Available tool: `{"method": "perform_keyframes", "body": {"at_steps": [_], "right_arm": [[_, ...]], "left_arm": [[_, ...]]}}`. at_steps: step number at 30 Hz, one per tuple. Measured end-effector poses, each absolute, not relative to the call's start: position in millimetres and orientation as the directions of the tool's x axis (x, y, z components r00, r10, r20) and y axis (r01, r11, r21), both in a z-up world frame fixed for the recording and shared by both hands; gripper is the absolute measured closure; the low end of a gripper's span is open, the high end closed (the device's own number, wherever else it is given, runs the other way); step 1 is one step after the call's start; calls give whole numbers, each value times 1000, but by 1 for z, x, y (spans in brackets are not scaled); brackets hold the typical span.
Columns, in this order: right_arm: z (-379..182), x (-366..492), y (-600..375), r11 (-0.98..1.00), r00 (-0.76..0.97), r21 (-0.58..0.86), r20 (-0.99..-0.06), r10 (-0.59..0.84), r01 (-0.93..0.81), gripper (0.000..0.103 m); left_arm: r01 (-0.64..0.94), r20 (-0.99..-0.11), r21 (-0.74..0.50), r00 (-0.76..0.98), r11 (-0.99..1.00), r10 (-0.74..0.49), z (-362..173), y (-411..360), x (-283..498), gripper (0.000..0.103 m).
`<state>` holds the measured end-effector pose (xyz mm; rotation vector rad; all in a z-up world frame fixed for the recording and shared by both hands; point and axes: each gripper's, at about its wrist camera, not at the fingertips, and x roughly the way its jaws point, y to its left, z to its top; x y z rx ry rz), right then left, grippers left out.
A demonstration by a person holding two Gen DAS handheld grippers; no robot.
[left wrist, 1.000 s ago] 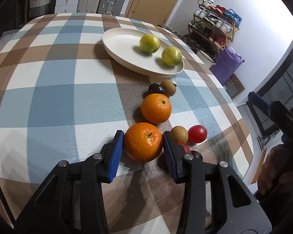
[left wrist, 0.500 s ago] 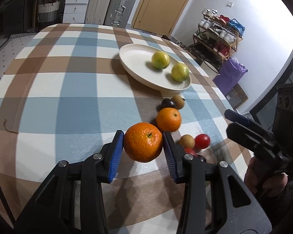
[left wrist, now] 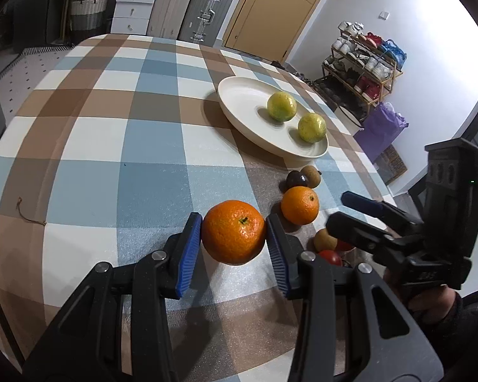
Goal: Organize fruits
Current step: 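Lift the orange with the left tool while the right tool grasps the other orange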
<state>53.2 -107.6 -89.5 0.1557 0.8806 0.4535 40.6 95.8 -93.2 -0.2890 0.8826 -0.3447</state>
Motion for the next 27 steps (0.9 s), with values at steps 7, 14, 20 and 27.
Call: {"method": "perform_keyframes", "body": {"at_steps": [7, 14, 20, 27], "right_arm": [[-96, 65, -102, 917, 545, 288, -739, 395, -275, 6], [-103, 71, -93, 923, 519, 273, -766, 379, -272, 21], [-106, 72, -82, 915, 498, 266, -774, 390, -304, 47], [-104, 68, -88, 895, 500, 305, -747, 437, -327, 63]], "left_arm": [[188, -692, -395, 583, 899, -426, -93, 98, 46, 65], [183, -686, -417, 579, 890, -440, -98, 103, 49, 65], [176, -687, -424, 577, 888, -442, -100, 107, 52, 65], [173, -682, -424, 586, 889, -438, -93, 107, 53, 65]]}}
